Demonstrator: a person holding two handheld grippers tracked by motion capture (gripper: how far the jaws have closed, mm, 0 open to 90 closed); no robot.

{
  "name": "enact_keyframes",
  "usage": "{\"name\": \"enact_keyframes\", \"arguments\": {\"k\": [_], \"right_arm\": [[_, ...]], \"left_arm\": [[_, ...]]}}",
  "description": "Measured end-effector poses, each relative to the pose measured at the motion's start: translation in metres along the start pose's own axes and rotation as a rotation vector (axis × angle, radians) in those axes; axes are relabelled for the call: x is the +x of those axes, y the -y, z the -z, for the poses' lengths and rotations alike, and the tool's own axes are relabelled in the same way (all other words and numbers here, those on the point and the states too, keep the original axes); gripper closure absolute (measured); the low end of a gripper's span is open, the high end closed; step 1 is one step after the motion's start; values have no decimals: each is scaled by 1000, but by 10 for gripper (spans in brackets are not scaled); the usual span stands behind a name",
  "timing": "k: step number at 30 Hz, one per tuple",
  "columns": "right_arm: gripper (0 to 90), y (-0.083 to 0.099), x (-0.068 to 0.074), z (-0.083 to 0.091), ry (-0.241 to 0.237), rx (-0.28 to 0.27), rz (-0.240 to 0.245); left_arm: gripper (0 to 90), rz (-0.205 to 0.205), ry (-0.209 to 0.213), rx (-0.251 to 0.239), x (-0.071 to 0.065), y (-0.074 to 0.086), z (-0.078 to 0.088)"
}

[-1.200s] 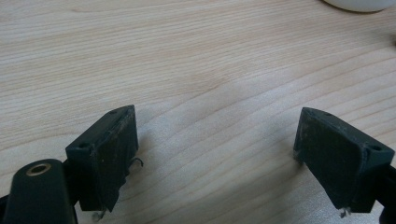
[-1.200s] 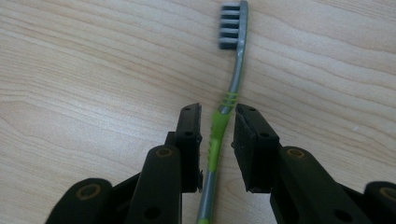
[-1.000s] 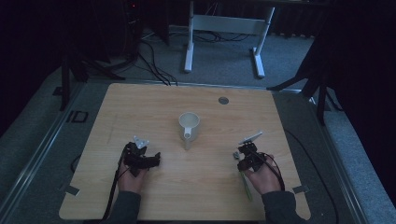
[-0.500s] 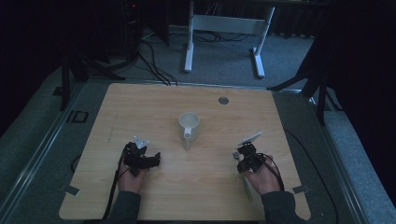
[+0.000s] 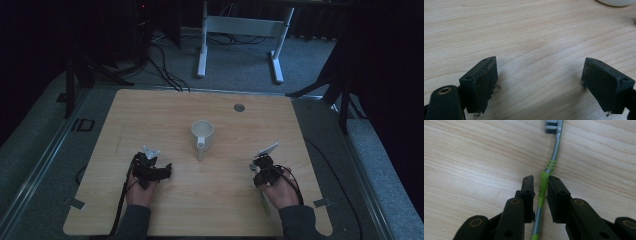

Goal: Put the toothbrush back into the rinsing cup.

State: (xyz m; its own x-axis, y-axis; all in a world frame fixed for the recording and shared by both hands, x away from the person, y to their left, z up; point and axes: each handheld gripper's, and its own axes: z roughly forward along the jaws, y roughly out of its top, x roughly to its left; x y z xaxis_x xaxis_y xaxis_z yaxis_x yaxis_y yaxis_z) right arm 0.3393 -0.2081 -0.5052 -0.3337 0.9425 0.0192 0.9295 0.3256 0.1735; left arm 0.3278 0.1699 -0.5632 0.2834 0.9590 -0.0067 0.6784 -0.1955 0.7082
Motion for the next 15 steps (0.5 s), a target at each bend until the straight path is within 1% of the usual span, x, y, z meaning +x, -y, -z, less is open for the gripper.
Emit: {"name": "enact_keyframes", "arguments": {"k": [3,15], "right_arm": [[751,0,0,-2,1,7,4],[765,0,-1,-9,7,37,-5]], "left_arm": [[141,0,0,0,0,0,0],[142,0,0,0,0,0,0]]}}
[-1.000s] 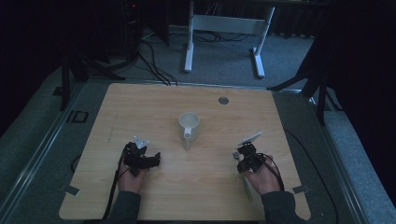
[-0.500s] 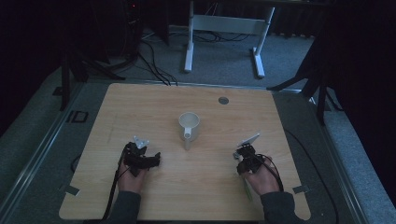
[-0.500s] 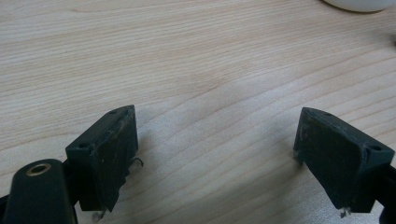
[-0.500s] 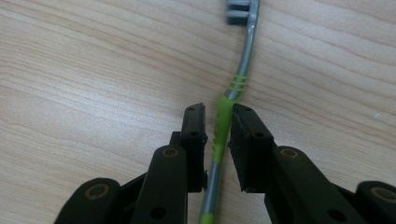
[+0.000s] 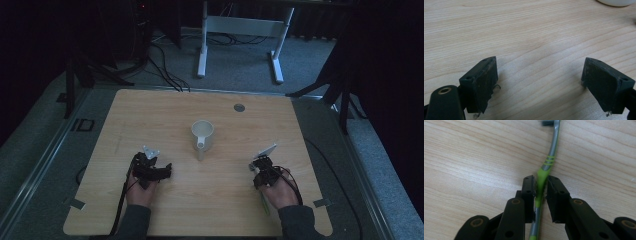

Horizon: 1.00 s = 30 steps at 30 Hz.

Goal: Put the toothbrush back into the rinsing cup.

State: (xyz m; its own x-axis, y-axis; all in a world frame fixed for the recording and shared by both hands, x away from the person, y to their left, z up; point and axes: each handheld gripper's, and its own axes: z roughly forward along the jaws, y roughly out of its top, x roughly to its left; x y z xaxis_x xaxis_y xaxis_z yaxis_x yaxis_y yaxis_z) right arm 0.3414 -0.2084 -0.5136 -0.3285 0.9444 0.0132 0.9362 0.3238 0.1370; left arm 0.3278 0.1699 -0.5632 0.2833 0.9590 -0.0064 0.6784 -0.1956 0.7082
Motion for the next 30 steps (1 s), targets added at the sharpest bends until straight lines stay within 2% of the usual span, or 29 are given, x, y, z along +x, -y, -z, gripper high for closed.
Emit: {"name": "enact_keyframes", "arguments": {"k": [19,30], "right_arm": [[809,-2,-1,-3,15,23,4],[811,-1,-5,8,-5,-29,-8]], "left_arm": [[142,-1,0,0,0,0,0],[141,0,0,1,0,0,0]]}}
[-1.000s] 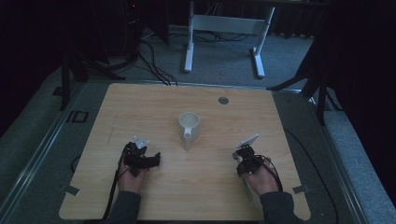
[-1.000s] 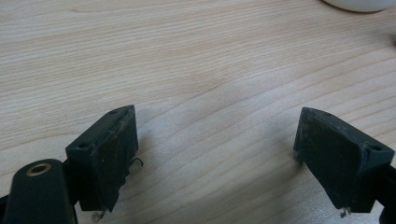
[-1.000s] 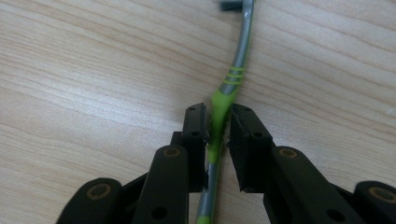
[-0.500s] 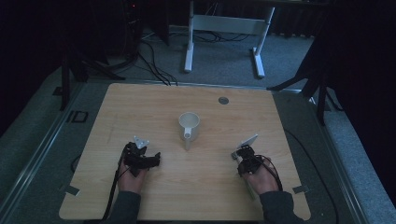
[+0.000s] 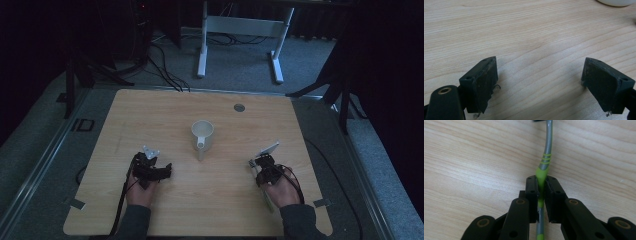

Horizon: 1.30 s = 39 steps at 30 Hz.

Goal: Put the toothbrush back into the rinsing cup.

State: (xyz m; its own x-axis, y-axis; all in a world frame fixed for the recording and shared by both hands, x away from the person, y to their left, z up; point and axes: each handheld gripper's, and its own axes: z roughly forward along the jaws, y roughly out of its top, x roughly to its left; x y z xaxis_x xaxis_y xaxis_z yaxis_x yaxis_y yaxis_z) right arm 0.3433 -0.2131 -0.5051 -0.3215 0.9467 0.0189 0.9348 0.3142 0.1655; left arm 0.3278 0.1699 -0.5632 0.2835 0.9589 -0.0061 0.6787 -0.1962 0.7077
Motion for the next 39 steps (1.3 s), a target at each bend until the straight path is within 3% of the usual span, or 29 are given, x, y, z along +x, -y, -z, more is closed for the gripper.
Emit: {"name": "enact_keyframes", "arguments": {"k": [26,39], "right_arm": [[814,-5,-4,29,-17,-138,-13],[813,-9,-6,32,-27,-205,-13]], "left_arm": [[141,0,0,0,0,0,0],[142,0,0,0,0,0,0]]}}
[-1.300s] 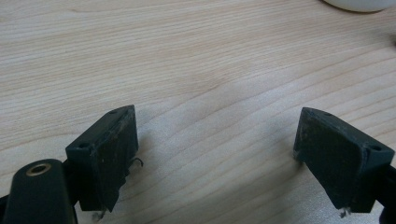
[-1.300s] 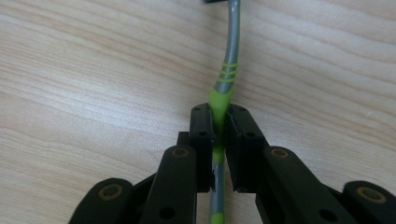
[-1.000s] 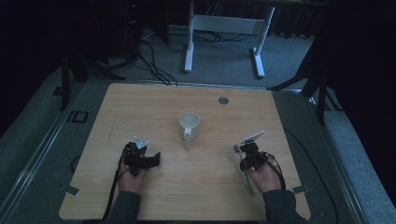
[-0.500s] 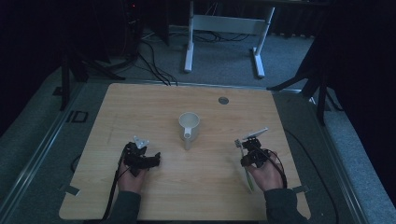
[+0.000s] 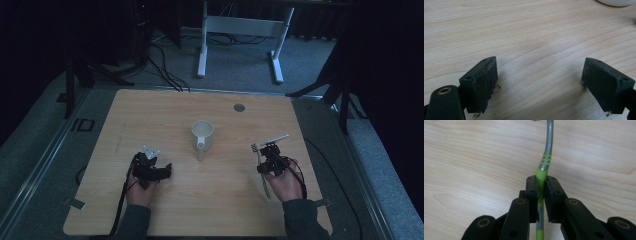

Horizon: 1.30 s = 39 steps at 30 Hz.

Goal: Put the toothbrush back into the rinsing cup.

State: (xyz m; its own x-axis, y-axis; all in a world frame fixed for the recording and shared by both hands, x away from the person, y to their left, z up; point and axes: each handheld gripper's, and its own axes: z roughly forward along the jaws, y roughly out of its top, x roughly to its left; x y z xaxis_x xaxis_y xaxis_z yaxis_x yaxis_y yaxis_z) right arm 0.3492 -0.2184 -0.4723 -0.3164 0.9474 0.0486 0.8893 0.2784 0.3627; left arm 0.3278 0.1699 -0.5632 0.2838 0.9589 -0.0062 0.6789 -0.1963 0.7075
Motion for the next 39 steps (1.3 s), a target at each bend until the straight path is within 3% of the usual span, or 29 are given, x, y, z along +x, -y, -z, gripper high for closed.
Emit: {"name": "enact_keyframes", "arguments": {"k": [39], "right_arm": [[813,-9,2,8,-7,-227,35]], "left_arm": [[141,1,0,-1,0,0,0]]}}
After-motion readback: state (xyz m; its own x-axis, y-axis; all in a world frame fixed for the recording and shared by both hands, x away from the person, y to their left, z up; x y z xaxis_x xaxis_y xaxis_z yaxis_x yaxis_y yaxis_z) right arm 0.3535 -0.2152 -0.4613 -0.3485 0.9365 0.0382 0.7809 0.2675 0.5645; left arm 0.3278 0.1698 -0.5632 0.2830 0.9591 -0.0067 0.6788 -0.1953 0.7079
